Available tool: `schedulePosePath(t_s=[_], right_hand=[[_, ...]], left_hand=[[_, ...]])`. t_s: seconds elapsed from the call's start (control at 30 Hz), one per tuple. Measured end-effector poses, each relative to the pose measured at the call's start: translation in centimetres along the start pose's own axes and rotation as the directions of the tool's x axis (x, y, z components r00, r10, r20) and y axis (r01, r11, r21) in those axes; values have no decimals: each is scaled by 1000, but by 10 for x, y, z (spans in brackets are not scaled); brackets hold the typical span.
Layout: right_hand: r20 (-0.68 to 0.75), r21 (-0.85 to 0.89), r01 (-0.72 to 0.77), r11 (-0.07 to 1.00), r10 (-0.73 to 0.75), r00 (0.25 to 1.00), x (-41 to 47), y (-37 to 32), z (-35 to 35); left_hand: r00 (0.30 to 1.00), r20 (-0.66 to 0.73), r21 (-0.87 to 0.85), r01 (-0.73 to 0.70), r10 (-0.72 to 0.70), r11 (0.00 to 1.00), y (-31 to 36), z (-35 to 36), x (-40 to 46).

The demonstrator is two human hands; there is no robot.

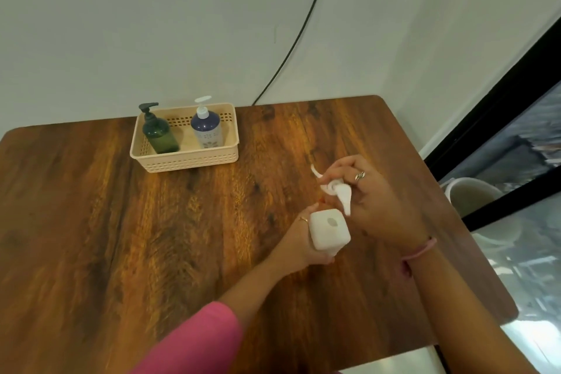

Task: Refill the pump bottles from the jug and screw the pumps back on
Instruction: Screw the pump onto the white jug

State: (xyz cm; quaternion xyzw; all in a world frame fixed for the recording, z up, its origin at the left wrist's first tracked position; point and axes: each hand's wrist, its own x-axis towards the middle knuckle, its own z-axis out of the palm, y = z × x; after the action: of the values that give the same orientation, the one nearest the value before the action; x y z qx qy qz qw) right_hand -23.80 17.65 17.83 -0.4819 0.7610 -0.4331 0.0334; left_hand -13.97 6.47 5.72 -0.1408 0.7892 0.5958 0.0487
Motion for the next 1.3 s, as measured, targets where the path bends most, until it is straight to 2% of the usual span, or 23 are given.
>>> schedulePosePath(t_s=[0.07, 0.17, 0.23, 0.6, 0.73, 0.93, 1.1, 1.3], right_hand=[[-59, 47, -9, 999, 12, 998, 8, -1, -11], [-26, 55, -68, 996, 70, 997, 27, -8, -33], [-12, 81, -35, 996, 36, 999, 43, -17, -48], [45, 235, 61, 970, -73, 996, 106, -70, -60], [105, 235, 71, 969, -98, 990, 113, -83, -50], [200, 254, 3, 967, -56, 978, 118, -88, -36], [300, 163, -16, 987, -34, 953, 122, -92, -32], [292, 75, 13, 997, -34, 956, 123, -100, -36]], left_hand=[[995, -95, 22, 9, -7, 1000, 1, 7, 4], [973, -223, -106, 38, -61, 994, 2, -4, 5], [960, -270, -183, 22, -72, 983, 7, -19, 3], [871, -473, -253, 7, -130, 967, 43, -102, -17], [859, -502, -218, -14, -99, 976, 53, -119, -25], [879, -475, -164, -49, -35, 985, 72, -135, -37], [885, -466, -182, -77, -17, 980, 93, -139, -43], [871, -491, -153, -115, 26, 982, 116, -141, -50]])
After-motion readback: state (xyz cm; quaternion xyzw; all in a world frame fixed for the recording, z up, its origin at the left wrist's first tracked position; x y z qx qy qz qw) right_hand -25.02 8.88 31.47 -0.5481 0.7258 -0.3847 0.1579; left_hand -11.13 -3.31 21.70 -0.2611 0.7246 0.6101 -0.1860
